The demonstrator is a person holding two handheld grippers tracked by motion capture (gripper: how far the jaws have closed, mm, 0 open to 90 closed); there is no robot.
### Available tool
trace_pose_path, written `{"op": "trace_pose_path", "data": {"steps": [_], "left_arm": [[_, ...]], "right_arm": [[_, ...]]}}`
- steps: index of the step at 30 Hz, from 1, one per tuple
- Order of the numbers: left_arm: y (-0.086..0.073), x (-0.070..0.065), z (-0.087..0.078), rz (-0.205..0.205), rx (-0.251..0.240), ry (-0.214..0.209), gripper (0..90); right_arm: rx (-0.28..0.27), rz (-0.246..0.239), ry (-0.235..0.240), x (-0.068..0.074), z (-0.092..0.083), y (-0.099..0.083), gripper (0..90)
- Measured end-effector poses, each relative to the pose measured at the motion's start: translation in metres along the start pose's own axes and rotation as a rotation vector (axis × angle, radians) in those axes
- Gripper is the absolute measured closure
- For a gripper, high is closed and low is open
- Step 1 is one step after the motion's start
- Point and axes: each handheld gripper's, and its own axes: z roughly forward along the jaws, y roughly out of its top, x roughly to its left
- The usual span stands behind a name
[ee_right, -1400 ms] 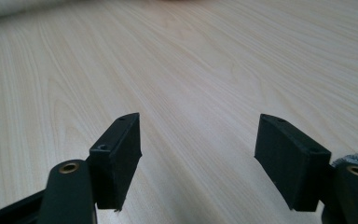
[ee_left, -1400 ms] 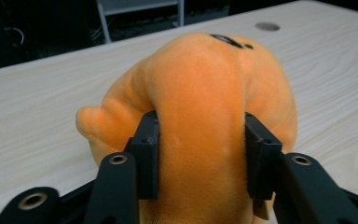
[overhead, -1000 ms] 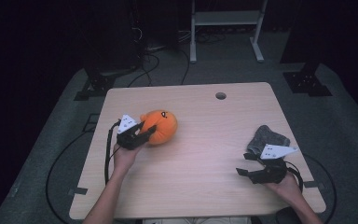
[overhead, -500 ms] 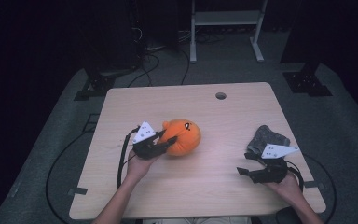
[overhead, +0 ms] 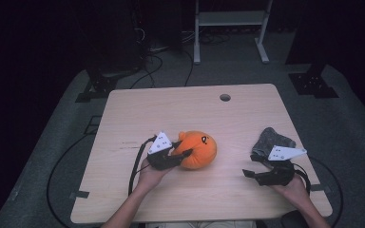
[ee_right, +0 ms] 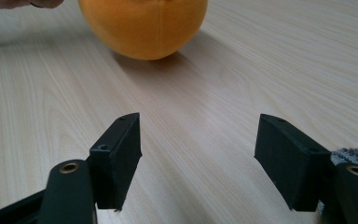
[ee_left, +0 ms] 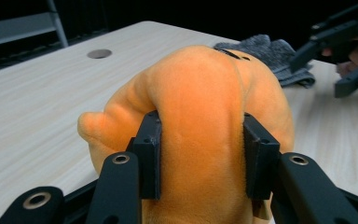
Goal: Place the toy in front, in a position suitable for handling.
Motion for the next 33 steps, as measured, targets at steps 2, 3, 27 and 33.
{"op": "trace_pose_path", "data": {"steps": [2,3,27,33], "left_arm": [[-0.001,-0.004,0.001,0.015,0.006,-0.004,57.4],[-0.002,-0.005,0.002,0.018,0.008,-0.009,57.3],[-0.010,-0.016,0.003,0.038,0.014,-0.035,22.0],[-0.003,-0.017,-0.006,0.031,-0.045,-0.040,17.9]], "right_arm": [[-0.002,0.001,-0.003,-0.001,0.000,0.000,30.2],[-0.005,0.005,-0.005,-0.001,-0.001,0.000,30.2],[-0.043,0.032,-0.072,-0.013,-0.010,0.008,30.5],[-0.053,0.040,-0.129,-0.027,-0.014,0.020,31.9]]}}
